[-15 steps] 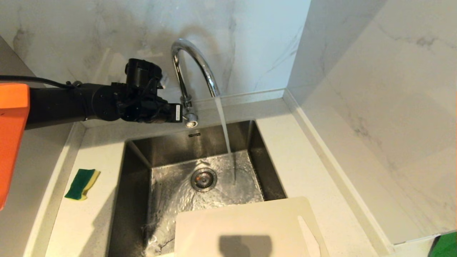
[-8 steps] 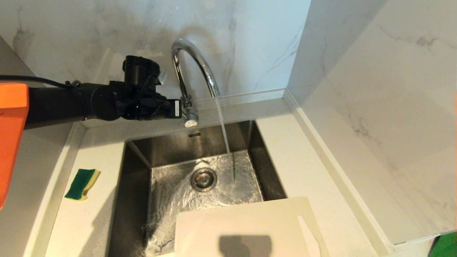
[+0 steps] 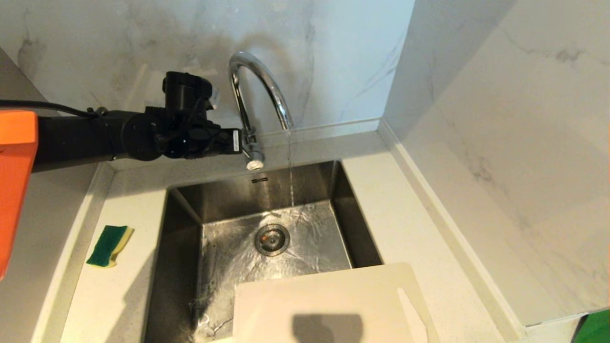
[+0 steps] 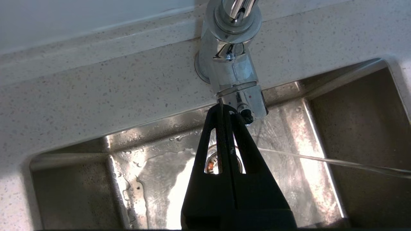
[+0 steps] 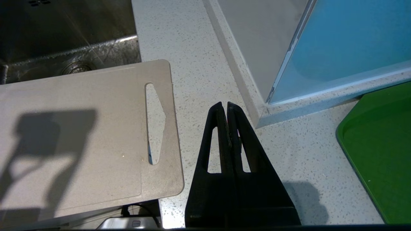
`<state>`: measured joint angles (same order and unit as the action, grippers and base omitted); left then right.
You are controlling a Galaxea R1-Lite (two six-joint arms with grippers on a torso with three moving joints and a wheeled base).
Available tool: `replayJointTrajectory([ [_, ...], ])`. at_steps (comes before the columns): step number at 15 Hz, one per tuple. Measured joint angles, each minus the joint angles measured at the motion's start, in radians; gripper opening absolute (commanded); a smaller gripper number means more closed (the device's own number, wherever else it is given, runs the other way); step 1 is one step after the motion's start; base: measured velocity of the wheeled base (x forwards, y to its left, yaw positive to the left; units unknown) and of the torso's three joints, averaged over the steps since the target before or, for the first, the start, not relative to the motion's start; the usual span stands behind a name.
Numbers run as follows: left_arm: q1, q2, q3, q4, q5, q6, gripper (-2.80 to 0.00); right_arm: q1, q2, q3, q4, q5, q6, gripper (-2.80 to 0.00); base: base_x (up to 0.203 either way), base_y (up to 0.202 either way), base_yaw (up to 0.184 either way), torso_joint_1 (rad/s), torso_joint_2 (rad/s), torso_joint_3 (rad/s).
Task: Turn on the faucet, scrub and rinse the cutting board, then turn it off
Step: Turn off the tap
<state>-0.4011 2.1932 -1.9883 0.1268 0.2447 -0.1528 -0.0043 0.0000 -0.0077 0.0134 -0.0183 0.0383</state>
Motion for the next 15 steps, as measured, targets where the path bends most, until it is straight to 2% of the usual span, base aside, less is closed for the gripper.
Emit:
replayJointTrajectory([
  [3, -0.007, -0.007, 0.001, 0.041, 0.014, -0.007, -2.8, 0.0, 0.0, 0.0, 0.0, 0.0, 0.0, -2.8, 0.0, 0.0, 0.0, 0.0, 0.0, 0.0],
  [6, -0.016, -0.028, 0.002, 0.163, -0.002, -0.031, -2.8, 0.0, 0.0, 0.0, 0.0, 0.0, 0.0, -2.8, 0.0, 0.0, 0.0, 0.0, 0.0, 0.0],
  [8, -0.026, -0.035, 0.002, 0.186, -0.006, -0.043, -2.8, 0.0, 0.0, 0.0, 0.0, 0.0, 0.0, -2.8, 0.0, 0.0, 0.0, 0.0, 0.0, 0.0],
  [12, -0.039, -0.036, 0.002, 0.172, -0.006, -0.08, -2.8, 0.0, 0.0, 0.0, 0.0, 0.0, 0.0, -2.8, 0.0, 0.0, 0.0, 0.0, 0.0, 0.0],
  [15, -0.04, -0.026, 0.001, 0.147, 0.0, -0.084, -2.8, 0.0, 0.0, 0.0, 0.0, 0.0, 0.0, -2.8, 0.0, 0.0, 0.0, 0.0, 0.0, 0.0],
])
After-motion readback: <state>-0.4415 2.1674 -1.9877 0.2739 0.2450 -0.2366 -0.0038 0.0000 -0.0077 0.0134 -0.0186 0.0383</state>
